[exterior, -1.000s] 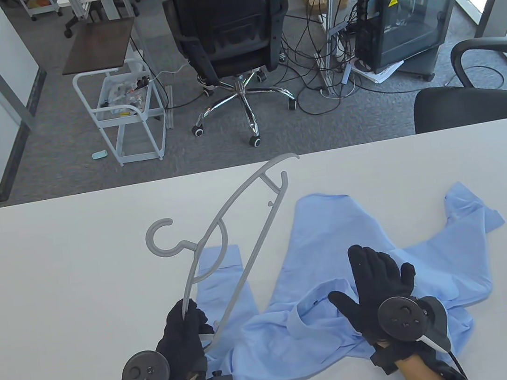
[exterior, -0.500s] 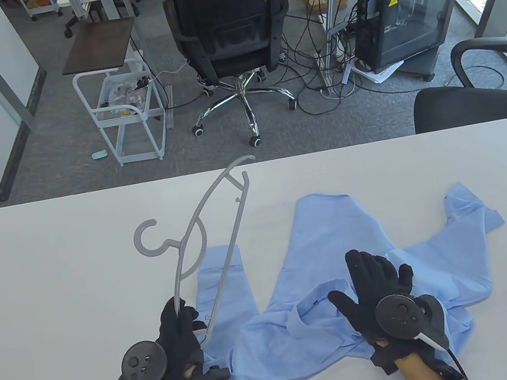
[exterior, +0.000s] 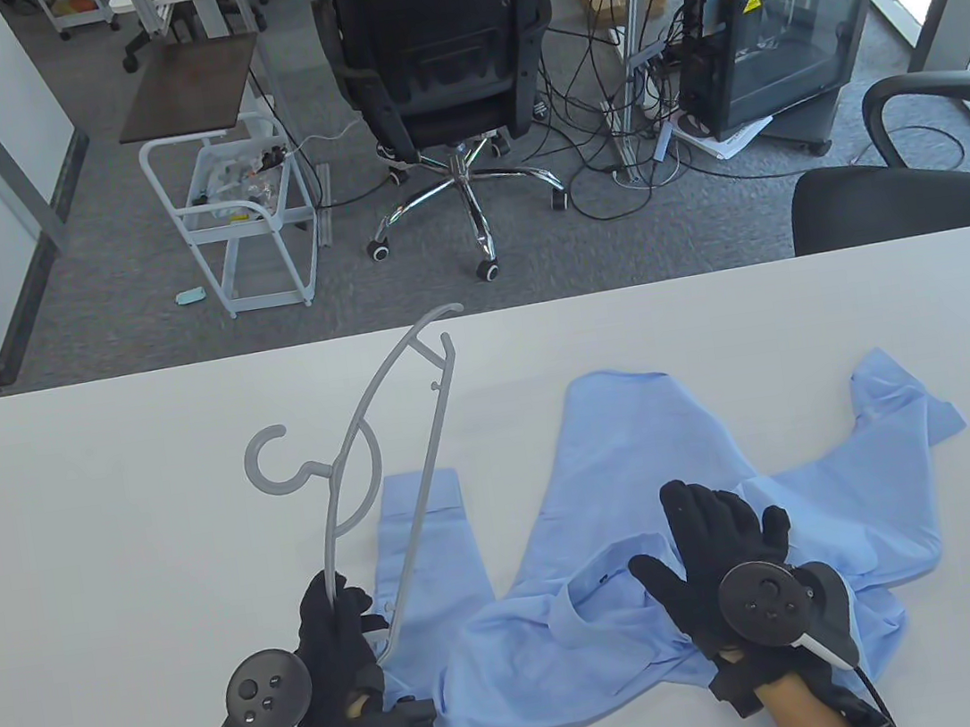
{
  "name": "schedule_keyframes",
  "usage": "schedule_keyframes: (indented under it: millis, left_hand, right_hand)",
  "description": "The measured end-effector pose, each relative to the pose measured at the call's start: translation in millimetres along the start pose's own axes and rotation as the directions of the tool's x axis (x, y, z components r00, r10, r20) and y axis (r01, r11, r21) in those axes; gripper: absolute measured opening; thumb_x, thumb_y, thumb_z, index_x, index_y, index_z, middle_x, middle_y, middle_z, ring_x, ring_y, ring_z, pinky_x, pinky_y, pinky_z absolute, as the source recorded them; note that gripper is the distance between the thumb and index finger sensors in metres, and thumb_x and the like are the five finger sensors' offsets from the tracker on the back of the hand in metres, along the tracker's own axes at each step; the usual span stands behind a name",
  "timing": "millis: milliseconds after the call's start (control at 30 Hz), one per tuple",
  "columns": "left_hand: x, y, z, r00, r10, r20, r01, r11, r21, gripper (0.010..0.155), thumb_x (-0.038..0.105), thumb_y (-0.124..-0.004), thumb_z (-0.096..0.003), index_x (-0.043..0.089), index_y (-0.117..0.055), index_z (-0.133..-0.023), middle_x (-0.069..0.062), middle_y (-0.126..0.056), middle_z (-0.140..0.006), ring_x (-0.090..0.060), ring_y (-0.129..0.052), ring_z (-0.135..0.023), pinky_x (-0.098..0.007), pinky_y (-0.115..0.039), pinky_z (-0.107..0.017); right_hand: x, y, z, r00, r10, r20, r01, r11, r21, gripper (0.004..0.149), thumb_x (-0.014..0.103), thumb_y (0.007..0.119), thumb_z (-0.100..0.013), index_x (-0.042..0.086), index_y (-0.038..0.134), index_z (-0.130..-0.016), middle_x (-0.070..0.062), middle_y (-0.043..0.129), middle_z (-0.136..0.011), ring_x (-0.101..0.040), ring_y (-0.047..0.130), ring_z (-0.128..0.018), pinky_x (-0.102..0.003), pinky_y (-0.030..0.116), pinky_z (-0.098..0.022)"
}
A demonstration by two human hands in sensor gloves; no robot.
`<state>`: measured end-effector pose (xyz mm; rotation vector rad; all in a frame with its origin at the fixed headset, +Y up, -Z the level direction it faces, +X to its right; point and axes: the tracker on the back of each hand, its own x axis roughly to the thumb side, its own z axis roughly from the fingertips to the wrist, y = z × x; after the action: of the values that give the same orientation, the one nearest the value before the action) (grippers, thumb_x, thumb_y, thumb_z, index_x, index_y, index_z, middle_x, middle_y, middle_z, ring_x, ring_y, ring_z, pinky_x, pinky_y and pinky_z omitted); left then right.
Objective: Remove long-sleeve shirt from gray hanger
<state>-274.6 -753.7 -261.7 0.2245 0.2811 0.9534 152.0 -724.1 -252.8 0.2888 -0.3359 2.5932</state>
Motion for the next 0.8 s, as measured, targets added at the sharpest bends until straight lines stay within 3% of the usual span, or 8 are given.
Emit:
schedule_keyframes:
  millis: [800]
  left_hand:
    - [-6.3,1.7,-2.1,0.997,-0.011,-0.073,0.014,0.999,0.031,0.054,0.041,-0.066,-0.0539,0.023,-0.060,-0.104,0.004,-0.084,-0.089,-0.009,-0.104,-0.059,-0.047,-0.069,-0.072]
  right_hand:
    - [-0.7,2.2,-0.9,1.000,0.000,-0.001,0.000,1.000,0.018,0.086,0.065,0.062,-0.061,0.007,0.040,-0.120,-0.032,0.051,-0.116,-0.069,0.044,-0.101,-0.089,0.022,-0.057]
